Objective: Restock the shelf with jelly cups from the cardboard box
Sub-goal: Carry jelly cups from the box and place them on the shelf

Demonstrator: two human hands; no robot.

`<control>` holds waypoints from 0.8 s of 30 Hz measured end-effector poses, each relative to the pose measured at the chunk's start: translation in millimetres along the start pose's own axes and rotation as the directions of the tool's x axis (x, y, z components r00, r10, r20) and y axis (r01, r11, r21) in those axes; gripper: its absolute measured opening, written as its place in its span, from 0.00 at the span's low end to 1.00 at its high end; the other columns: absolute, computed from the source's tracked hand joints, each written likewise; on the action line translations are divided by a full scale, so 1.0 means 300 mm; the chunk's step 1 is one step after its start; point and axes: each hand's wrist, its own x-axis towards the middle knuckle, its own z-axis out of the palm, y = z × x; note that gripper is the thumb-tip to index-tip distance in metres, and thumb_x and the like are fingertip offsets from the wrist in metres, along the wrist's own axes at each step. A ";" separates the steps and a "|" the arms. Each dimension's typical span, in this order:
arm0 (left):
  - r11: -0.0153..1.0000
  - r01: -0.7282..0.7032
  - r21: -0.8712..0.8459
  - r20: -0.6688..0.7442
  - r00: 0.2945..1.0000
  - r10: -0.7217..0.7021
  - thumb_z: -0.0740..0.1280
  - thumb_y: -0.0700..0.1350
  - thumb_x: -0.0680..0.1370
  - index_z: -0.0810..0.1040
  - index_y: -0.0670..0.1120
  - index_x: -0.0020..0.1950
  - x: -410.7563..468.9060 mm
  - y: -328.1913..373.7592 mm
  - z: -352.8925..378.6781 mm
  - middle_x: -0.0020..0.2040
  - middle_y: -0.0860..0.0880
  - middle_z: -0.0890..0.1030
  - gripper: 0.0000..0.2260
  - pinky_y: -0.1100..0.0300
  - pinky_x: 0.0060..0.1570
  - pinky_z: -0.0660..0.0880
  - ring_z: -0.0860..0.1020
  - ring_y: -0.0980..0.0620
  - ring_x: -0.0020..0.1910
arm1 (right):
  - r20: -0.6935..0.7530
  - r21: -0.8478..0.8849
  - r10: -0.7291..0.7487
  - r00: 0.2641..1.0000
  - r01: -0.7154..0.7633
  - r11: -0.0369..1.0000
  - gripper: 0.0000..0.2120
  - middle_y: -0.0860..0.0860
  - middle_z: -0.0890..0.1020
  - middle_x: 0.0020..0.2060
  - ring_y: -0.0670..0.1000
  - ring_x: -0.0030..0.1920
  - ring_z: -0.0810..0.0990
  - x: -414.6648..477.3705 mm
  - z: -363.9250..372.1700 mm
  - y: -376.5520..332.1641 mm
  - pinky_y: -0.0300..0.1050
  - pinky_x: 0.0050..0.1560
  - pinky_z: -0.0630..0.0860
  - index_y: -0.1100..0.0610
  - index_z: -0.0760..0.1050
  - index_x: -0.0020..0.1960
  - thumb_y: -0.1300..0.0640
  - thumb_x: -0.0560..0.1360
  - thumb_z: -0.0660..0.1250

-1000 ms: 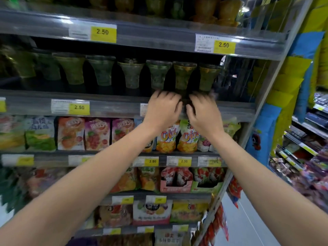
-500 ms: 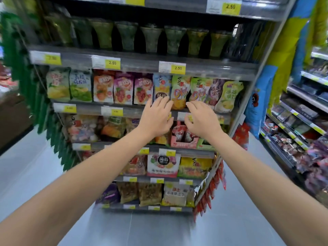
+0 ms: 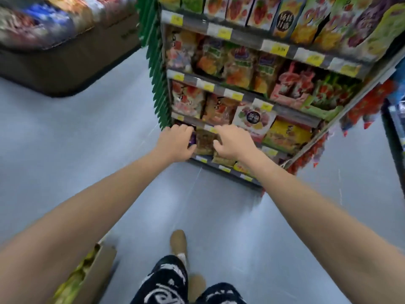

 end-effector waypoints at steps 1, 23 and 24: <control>0.999 0.048 -0.003 0.033 0.998 -0.048 0.61 0.56 0.77 0.70 0.43 0.65 -0.068 -0.042 0.032 0.61 0.43 0.75 0.22 0.49 0.55 0.70 0.75 0.41 0.59 | 0.025 0.004 -0.028 0.999 0.027 1.000 0.22 0.58 0.78 0.58 0.60 0.58 0.76 0.001 0.036 -0.065 0.52 0.50 0.75 0.58 0.67 0.69 0.50 0.79 0.58; 0.532 0.847 0.017 0.393 0.483 -0.782 0.61 0.54 0.77 0.74 0.43 0.61 -1.559 -1.148 0.368 0.59 0.41 0.79 0.18 0.51 0.52 0.73 0.76 0.39 0.59 | 0.488 0.102 -0.544 0.682 0.575 0.812 0.22 0.53 0.75 0.65 0.56 0.65 0.73 0.154 0.568 -1.754 0.51 0.58 0.72 0.53 0.67 0.71 0.49 0.78 0.57; 0.522 0.853 0.018 0.397 0.473 -0.787 0.61 0.54 0.77 0.74 0.43 0.61 -1.596 -1.177 0.386 0.59 0.42 0.79 0.19 0.52 0.52 0.73 0.76 0.40 0.59 | 0.503 0.099 -0.542 0.673 0.579 0.810 0.22 0.53 0.76 0.65 0.56 0.64 0.73 0.160 0.592 -1.808 0.51 0.58 0.73 0.53 0.67 0.71 0.49 0.78 0.57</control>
